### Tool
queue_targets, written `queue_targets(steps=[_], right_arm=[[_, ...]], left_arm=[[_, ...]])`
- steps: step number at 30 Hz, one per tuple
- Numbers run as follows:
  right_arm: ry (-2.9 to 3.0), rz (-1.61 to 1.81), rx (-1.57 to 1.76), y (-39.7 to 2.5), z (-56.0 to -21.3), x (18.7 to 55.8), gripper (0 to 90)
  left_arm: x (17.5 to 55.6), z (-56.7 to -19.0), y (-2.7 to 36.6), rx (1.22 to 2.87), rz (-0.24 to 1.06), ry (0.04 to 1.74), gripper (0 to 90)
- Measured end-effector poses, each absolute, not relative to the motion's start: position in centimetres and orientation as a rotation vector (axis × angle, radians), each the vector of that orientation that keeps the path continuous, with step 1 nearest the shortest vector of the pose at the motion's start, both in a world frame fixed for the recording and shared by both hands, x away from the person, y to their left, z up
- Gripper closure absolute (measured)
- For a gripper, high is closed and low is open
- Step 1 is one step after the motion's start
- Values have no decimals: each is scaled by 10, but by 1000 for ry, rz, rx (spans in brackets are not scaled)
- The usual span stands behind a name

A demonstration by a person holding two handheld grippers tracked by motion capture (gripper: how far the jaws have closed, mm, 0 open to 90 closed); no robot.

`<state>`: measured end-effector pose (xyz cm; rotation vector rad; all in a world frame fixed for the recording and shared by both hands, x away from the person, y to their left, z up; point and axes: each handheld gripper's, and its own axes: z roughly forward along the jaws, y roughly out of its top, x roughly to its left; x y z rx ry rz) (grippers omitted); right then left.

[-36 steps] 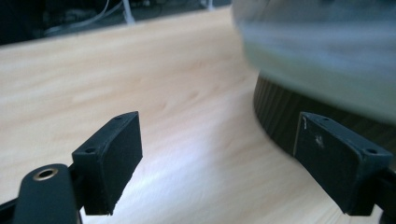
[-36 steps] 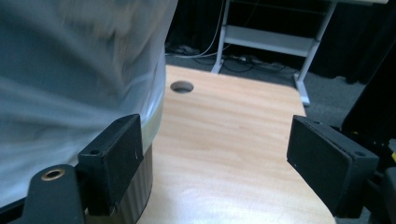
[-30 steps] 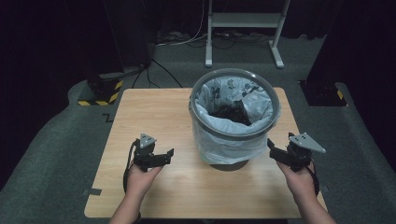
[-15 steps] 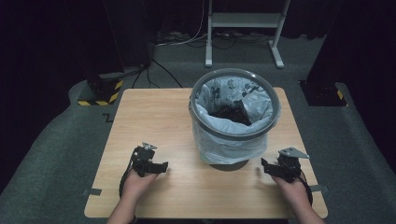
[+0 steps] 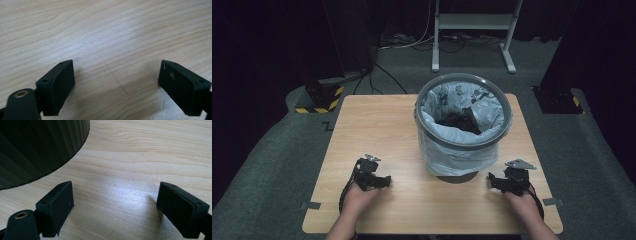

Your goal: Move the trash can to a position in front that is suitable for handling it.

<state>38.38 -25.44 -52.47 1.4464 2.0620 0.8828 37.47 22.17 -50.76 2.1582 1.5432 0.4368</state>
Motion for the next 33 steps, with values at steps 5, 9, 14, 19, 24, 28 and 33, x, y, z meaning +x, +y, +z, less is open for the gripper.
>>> queue_targets(steps=[5,9,14,19,24,28,33], right_arm=[[2056,879,1453,-254,-525,384,136],[2058,882,1454,-254,-525,384,135],[2062,885,1446,-254,-525,383,135],[2078,891,1439,-254,-525,383,130],[2094,895,1427,-255,-525,383,122],[2100,900,1421,-255,-525,384,118],[2106,899,1410,-255,-525,385,113]], left_arm=[[374,-507,221,2157,439,1549,131],[377,-506,219,2166,422,1567,127],[387,-504,215,2213,365,1617,91],[395,-501,212,2267,329,1653,76],[401,-501,208,2287,294,1697,40],[403,-502,205,2277,291,1732,0],[404,-502,204,2264,280,1762,0]])
